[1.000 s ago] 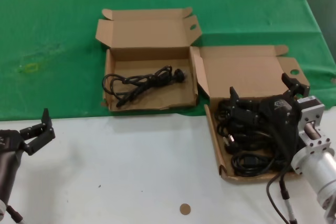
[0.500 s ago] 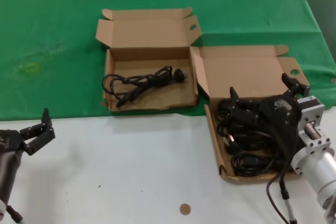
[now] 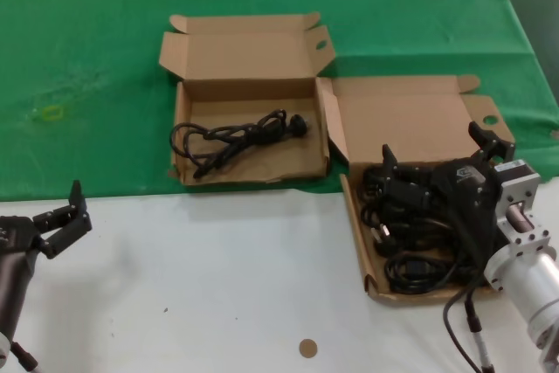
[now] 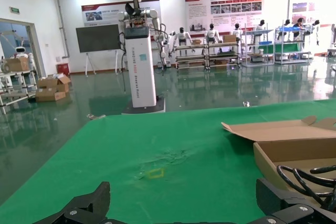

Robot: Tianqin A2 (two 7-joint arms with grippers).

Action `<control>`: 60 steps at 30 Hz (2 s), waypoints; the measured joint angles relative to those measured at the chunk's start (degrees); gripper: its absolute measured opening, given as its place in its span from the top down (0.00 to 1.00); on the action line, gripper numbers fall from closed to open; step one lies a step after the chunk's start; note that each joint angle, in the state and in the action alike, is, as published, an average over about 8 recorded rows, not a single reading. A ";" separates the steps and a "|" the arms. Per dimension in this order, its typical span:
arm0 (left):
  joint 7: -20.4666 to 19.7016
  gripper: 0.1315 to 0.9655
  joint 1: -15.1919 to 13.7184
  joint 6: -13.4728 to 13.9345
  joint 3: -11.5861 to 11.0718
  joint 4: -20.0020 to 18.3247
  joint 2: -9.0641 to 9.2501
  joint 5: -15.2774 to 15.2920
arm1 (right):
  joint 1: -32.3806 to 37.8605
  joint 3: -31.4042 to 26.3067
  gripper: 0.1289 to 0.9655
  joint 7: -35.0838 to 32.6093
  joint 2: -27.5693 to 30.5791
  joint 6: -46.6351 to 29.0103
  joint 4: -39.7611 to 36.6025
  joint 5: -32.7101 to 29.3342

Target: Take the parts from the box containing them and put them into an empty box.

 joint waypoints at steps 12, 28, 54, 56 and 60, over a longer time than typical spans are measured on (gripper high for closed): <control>0.00 0.00 0.00 0.00 0.00 0.00 0.00 0.00 | 0.00 0.00 0.00 0.00 0.00 0.00 0.00 0.00; 0.00 0.00 0.00 0.00 0.00 0.00 0.00 0.00 | 0.00 0.00 0.00 0.00 0.00 0.00 0.00 0.00; 0.00 0.00 0.00 0.00 0.00 0.00 0.00 0.00 | 0.00 0.00 0.00 0.00 0.00 0.00 0.00 0.00; 0.00 0.00 0.00 0.00 0.00 0.00 0.00 0.00 | 0.00 0.00 0.00 0.00 0.00 0.00 0.00 0.00; 0.00 0.00 0.00 0.00 0.00 0.00 0.00 0.00 | 0.00 0.00 0.00 0.00 0.00 0.00 0.00 0.00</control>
